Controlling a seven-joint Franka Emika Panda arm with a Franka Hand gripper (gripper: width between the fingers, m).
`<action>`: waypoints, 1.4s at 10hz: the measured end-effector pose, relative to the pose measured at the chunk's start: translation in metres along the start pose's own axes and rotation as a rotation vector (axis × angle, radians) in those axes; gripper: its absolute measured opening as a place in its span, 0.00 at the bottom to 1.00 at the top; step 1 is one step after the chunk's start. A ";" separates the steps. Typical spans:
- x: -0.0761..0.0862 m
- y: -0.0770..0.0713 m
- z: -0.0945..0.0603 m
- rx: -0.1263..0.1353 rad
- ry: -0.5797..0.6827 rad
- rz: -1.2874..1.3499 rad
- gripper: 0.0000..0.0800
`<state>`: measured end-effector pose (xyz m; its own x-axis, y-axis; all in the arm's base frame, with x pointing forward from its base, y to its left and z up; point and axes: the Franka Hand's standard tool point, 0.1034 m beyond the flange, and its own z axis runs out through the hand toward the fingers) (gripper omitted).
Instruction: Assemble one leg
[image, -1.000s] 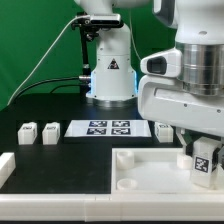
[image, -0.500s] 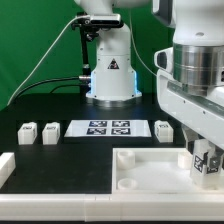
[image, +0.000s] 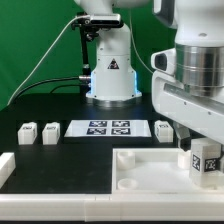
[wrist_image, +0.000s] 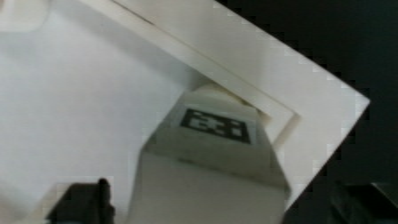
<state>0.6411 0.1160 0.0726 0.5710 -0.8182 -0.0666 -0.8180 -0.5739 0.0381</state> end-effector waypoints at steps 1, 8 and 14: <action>-0.003 -0.002 0.000 0.003 -0.001 -0.134 0.80; -0.004 -0.005 -0.002 -0.028 0.039 -1.078 0.81; -0.002 -0.005 -0.005 -0.037 0.049 -1.145 0.53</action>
Offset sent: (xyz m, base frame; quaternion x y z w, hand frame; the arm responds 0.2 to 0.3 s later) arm -0.0101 0.0118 0.0015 0.0209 -0.0056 -0.3741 0.9271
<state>0.6445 0.1203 0.0775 0.9818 0.1851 -0.0421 0.1856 -0.9826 0.0095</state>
